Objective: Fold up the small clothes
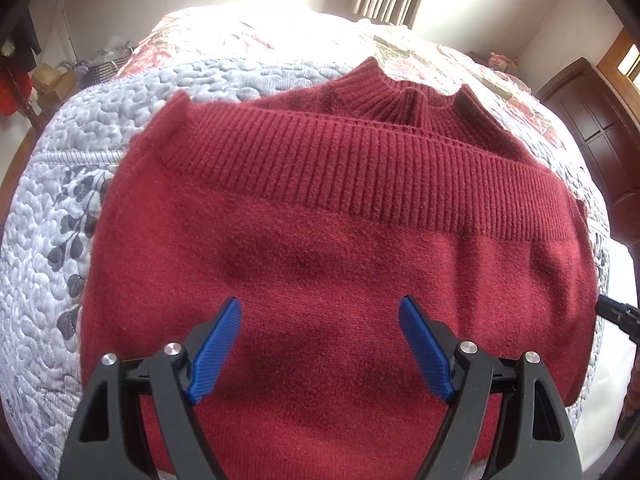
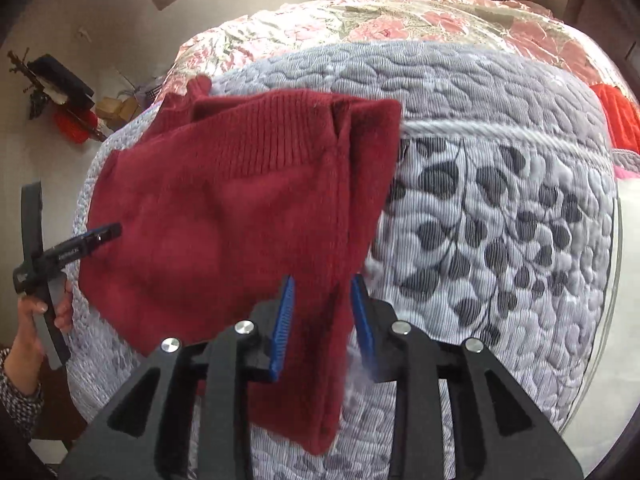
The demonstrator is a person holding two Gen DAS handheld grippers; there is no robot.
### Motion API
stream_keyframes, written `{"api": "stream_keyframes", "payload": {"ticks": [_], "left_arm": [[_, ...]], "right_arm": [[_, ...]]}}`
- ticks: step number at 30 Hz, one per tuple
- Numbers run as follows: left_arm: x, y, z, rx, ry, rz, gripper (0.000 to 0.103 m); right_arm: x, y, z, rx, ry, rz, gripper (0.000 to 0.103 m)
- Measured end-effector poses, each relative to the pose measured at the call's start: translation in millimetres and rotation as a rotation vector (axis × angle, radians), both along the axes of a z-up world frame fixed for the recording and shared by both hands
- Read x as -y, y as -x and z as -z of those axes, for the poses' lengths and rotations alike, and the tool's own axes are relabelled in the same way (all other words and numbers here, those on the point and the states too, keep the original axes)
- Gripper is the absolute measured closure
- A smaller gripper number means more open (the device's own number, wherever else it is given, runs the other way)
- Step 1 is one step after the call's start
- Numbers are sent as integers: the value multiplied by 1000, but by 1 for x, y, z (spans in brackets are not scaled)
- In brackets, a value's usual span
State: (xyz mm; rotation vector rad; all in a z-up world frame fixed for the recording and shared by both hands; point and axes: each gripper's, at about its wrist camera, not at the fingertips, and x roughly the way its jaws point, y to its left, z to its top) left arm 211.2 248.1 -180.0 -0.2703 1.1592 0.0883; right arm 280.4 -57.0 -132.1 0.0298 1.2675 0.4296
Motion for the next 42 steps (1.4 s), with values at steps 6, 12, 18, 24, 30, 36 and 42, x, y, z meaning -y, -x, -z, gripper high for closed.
{"api": "stream_keyframes", "payload": {"ticks": [6, 12, 18, 24, 30, 36, 42], "left_arm": [[22, 3, 13, -31, -19, 30, 22], [29, -1, 26, -51, -36, 37, 20], [26, 0, 29, -46, -29, 44, 19], [29, 4, 16, -32, -34, 41, 20], [39, 2, 1, -1, -20, 48, 20], [52, 0, -8, 27, -35, 60, 20], [58, -1, -18, 65, -60, 73, 20]], "right_arm": [[-6, 31, 24, -57, 10, -17, 90], [-5, 33, 44, -76, 48, -4, 94], [-4, 31, 46, -81, 48, -1, 94], [2, 24, 21, -43, -10, 24, 72], [7, -5, 7, -11, -54, 81, 60], [2, -26, 30, -60, -60, 110, 55], [-1, -32, 42, -92, -119, 117, 49]]}}
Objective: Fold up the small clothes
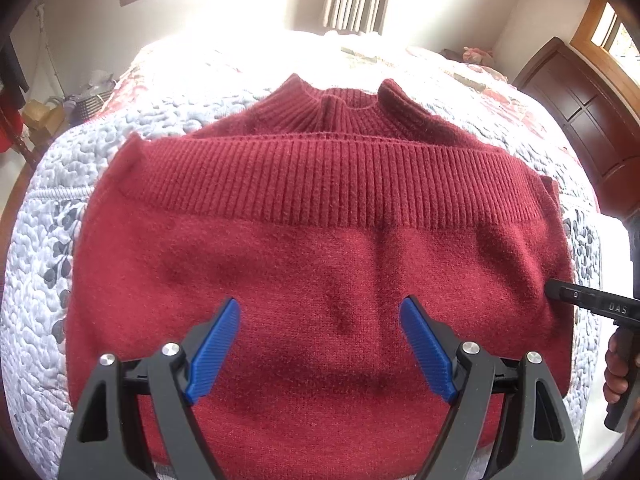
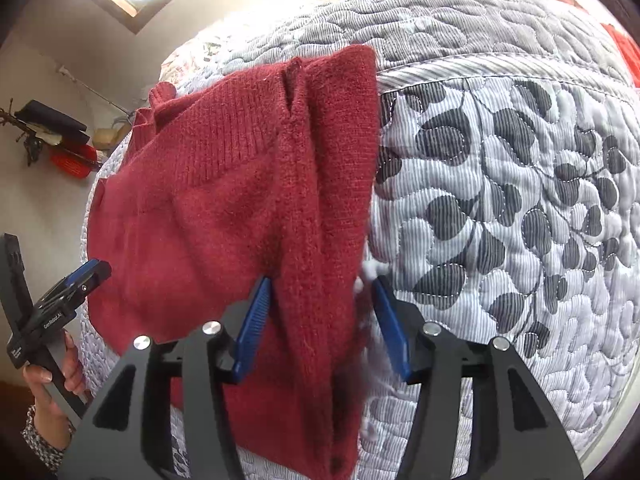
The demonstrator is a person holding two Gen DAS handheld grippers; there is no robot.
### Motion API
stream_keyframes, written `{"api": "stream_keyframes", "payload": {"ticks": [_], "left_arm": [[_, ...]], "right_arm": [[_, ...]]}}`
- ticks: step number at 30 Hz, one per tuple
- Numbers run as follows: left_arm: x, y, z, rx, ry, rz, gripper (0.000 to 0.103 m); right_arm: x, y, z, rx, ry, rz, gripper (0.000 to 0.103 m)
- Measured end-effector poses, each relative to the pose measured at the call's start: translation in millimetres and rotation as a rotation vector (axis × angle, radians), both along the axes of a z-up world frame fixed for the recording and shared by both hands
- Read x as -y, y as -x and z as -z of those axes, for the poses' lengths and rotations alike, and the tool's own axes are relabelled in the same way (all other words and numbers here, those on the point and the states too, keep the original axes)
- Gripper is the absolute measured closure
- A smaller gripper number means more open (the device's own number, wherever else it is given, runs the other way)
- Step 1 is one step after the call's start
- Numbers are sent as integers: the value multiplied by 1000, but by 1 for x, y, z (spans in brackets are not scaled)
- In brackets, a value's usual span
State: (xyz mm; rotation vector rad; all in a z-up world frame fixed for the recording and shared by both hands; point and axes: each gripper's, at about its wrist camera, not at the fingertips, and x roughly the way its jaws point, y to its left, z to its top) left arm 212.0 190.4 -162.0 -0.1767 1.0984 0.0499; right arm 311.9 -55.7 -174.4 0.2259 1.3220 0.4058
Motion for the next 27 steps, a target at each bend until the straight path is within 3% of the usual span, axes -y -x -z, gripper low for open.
{"api": "stream_keyframes", "payload": {"ticks": [7, 10, 14, 18, 20, 24, 27], "left_arm": [[-3, 3, -14, 53, -20, 20, 20], [-4, 3, -18, 64, -21, 20, 20], [-6, 3, -22, 71, -33, 23, 20], [-10, 4, -22, 73, -37, 23, 20], [-11, 2, -16, 63, -39, 23, 19], [-16, -4, 10, -2, -45, 15, 19], [-18, -9, 35, -62, -71, 26, 19]], "right_arm": [[-15, 4, 13, 0, -21, -35, 56], [-20, 4, 12, -7, -55, -41, 77], [-36, 8, -5, 44, -14, -79, 85], [-39, 24, -48, 158, -81, -97, 88], [-35, 32, -58, 187, -64, -74, 89], [-32, 18, -21, 78, 1, -22, 90], [-29, 12, 9, 24, -14, 14, 90]]}}
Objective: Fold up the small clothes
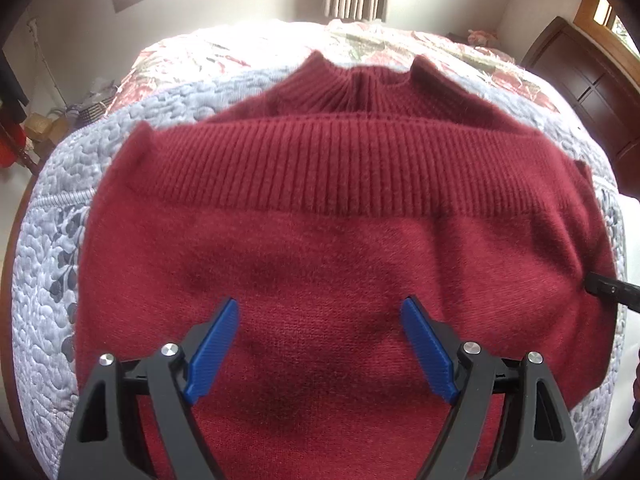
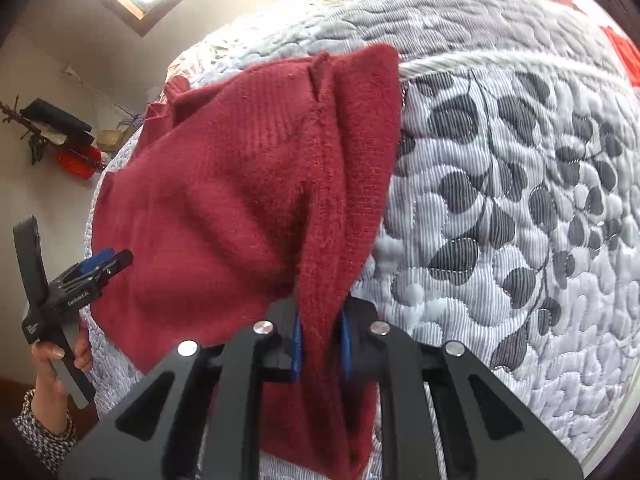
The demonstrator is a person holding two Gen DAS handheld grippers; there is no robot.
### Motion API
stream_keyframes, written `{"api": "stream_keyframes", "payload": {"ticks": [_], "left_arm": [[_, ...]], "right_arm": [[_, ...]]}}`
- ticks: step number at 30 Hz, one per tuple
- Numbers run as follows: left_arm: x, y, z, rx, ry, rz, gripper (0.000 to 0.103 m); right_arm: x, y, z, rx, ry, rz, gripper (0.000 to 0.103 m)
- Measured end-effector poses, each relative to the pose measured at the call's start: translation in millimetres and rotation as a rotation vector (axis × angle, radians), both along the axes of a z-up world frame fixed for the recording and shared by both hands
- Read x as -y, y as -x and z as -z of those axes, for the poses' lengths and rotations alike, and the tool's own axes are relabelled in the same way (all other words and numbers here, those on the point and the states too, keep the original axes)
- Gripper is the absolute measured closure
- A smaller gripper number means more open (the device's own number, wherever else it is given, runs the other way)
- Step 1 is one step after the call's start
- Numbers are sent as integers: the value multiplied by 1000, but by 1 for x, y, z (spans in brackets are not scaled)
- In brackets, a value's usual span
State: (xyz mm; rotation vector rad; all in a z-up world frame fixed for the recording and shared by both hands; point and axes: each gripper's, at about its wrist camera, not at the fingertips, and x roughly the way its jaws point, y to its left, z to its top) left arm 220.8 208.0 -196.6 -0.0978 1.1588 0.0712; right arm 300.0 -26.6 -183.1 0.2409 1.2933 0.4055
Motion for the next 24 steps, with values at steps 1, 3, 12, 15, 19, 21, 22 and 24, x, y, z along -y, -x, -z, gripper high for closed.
{"api": "stream_keyframes", "payload": {"ticks": [1, 3, 12, 15, 19, 21, 22, 24], "left_arm": [[-1, -1, 8, -14, -5, 0, 19], [-3, 0, 14, -7, -2, 4, 16], [-4, 1, 12, -5, 12, -2, 15], [-6, 2, 11, -5, 18, -3, 15], [-7, -1, 12, -6, 21, -3, 15], [-7, -1, 12, -4, 23, -4, 15], [-7, -1, 12, -4, 23, -5, 15], [-7, -2, 12, -4, 24, -5, 15]], "right_arm": [[-1, -1, 2, -5, -13, 11, 90], [-3, -1, 4, -2, -11, 10, 89], [20, 5, -3, -17, -3, -5, 62], [23, 11, -2, -18, -10, -7, 61], [22, 12, 6, -26, -5, -3, 63], [19, 12, 8, -21, 2, -8, 68], [18, 12, 9, -17, 12, -13, 69], [14, 13, 11, -12, 22, -25, 75]]}}
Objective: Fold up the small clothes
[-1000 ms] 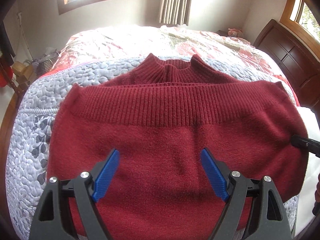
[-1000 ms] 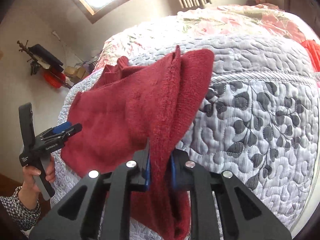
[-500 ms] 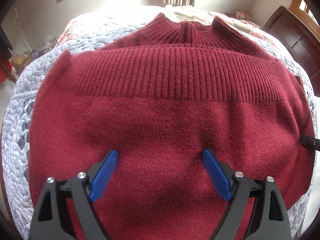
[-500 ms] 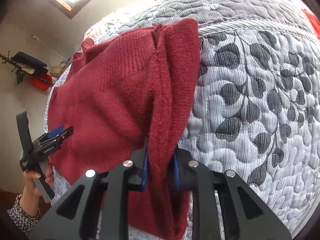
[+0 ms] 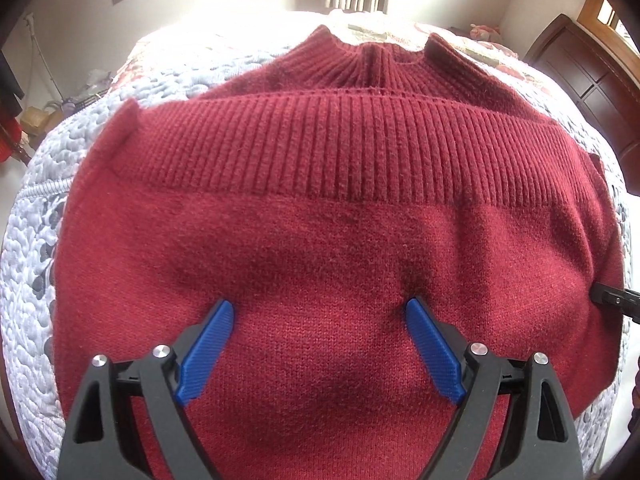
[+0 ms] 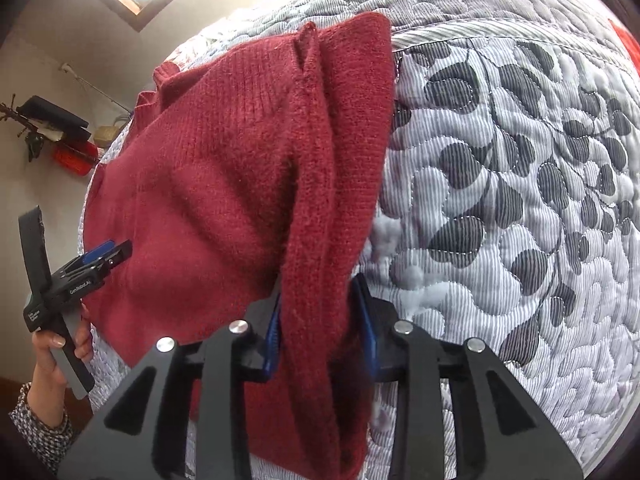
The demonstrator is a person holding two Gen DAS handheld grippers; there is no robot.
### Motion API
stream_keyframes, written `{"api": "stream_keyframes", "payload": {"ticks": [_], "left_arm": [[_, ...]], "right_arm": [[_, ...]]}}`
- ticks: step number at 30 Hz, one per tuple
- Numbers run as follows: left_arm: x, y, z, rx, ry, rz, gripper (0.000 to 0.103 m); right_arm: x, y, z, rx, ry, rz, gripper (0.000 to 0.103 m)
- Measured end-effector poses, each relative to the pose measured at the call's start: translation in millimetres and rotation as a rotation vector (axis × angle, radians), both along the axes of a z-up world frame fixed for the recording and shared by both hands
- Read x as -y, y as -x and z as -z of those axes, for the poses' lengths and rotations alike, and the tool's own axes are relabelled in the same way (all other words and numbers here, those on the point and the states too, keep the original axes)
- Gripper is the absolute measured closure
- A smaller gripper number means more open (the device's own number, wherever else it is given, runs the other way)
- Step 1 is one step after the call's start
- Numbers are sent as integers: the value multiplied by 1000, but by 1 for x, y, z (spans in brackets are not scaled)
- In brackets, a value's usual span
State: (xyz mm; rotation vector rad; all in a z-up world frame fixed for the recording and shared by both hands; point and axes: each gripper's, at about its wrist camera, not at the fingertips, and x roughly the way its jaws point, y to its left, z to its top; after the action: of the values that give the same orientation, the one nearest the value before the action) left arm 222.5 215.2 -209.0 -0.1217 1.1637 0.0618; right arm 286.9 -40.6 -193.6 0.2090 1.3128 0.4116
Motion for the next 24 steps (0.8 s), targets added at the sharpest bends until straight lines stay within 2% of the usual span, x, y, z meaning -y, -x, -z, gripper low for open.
{"api": "stream_keyframes", "payload": {"ticks": [11, 17, 24], "left_arm": [[-5, -3, 6, -1, 18, -1, 12], [-17, -4, -6, -28, 37, 11, 14], [-56, 7, -38, 21, 67, -34, 14]], "right_arm": [[-7, -3, 4, -44, -23, 45, 81], [-12, -7, -27, -39, -11, 38, 84], [-51, -5, -72, 19, -12, -21, 84]]}}
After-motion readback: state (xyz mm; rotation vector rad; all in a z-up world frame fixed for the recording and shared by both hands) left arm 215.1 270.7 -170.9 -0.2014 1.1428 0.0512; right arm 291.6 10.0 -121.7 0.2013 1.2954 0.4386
